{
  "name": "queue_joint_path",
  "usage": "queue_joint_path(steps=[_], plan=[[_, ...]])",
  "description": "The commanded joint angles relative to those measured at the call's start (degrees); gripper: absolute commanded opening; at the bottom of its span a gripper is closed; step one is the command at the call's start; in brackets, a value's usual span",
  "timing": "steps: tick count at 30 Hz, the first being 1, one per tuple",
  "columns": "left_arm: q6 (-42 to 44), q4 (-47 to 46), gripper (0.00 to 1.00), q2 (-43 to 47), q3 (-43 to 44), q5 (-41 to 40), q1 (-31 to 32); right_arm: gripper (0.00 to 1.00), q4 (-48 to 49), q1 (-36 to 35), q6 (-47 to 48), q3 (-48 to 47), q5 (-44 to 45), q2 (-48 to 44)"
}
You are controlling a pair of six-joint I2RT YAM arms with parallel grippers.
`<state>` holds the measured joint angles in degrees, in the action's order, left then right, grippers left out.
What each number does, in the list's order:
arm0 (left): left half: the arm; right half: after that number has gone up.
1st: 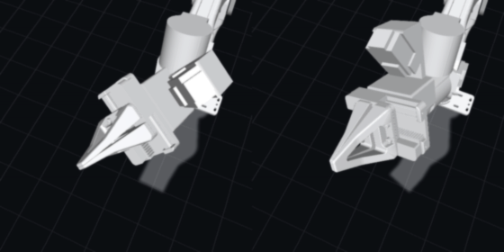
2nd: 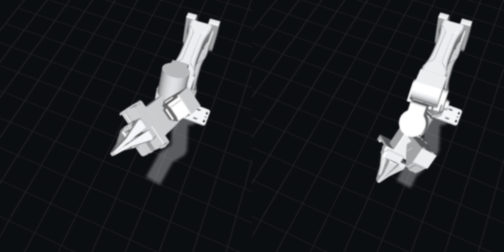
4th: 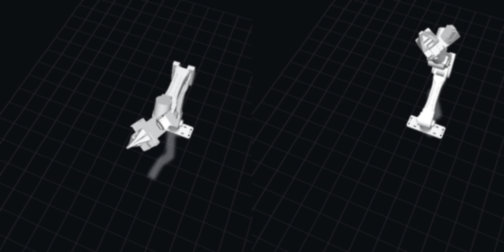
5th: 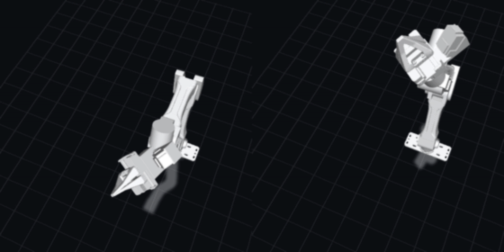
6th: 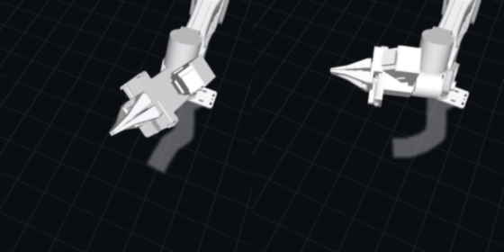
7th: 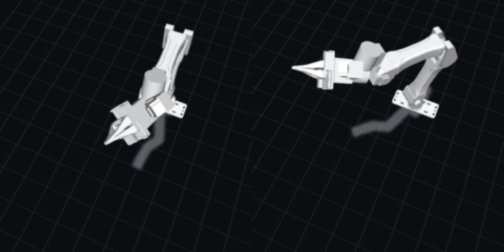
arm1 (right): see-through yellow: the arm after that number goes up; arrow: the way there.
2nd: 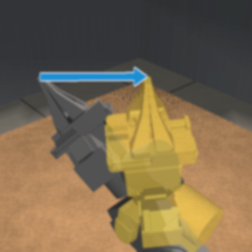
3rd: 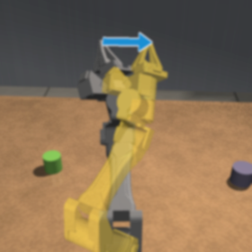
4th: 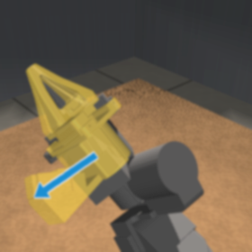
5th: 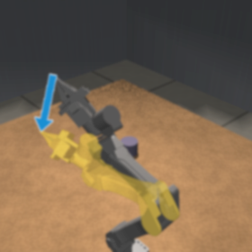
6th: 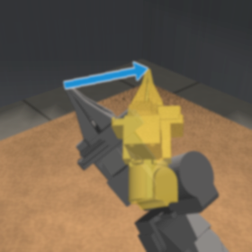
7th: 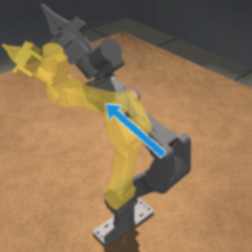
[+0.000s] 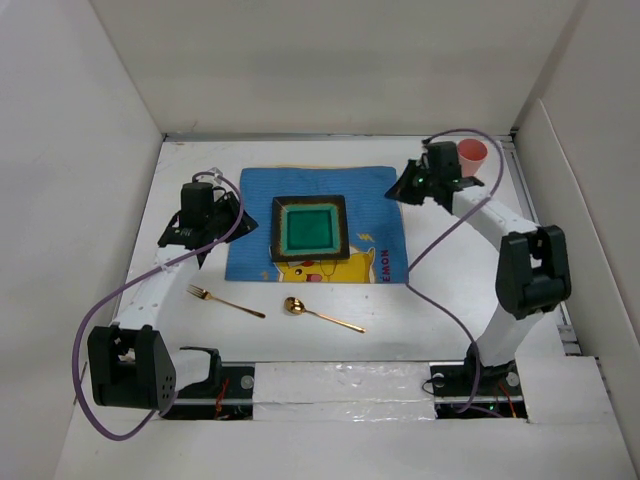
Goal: Set the dinner table for one person
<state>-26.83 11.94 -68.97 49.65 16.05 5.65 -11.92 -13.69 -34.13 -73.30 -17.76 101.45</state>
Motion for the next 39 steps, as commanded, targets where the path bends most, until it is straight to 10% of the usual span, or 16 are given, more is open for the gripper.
queue_joint_path(steps=[1,4,11,18,25,31,39], plan=[[1.34,-0.34,0.19,-0.20,2.29,0.12,0.06,0.00,-3.71,8.56,3.28,-7.97,10.34,-5.91],[1.34,-0.69,0.00,-0.11,2.21,0.64,0.06,0.00,-10.21,14.46,4.94,-14.31,17.29,-3.12],[3.10,0.27,0.00,0.85,3.17,-0.58,0.06,0.60,-23.74,18.08,8.11,-31.98,36.21,7.60],[3.36,0.10,0.14,1.29,2.74,0.12,0.06,0.62,-25.69,21.69,8.29,-39.19,35.95,15.69],[3.27,0.27,0.15,0.94,2.74,0.56,0.06,0.59,-26.40,22.83,8.03,-44.82,34.20,22.38],[2.92,0.45,0.15,0.24,3.26,1.00,0.06,0.00,-22.10,22.83,6.79,-42.02,33.58,21.08],[3.19,0.27,0.17,-0.90,3.53,0.73,0.06,0.00,-20.58,14.51,13.99,-41.55,32.00,9.65]])
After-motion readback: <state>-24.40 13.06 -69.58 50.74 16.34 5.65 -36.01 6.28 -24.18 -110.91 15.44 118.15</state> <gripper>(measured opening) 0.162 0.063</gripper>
